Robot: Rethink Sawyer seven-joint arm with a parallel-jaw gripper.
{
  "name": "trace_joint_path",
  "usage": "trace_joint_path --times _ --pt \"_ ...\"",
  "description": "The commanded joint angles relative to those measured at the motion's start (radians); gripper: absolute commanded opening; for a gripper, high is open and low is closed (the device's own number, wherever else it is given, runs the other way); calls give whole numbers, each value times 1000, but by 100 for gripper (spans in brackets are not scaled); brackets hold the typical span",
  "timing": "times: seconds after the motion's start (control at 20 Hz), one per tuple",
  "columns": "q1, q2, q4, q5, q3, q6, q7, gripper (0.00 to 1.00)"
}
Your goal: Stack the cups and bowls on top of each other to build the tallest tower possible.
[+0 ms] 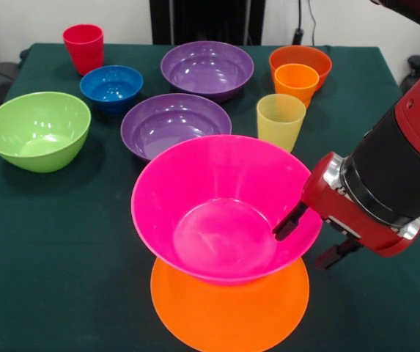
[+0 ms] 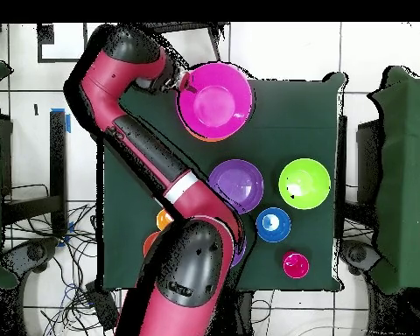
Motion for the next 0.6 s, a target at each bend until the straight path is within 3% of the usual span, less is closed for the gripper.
trace_joint_path --times 0.05,0.3,0.6 --pt "-30 -15 -7 98 -14 89 -26 100" --pt "-41 -77 37 150 11 49 13 100" --pt "-36 -96 47 169 4 50 15 100"
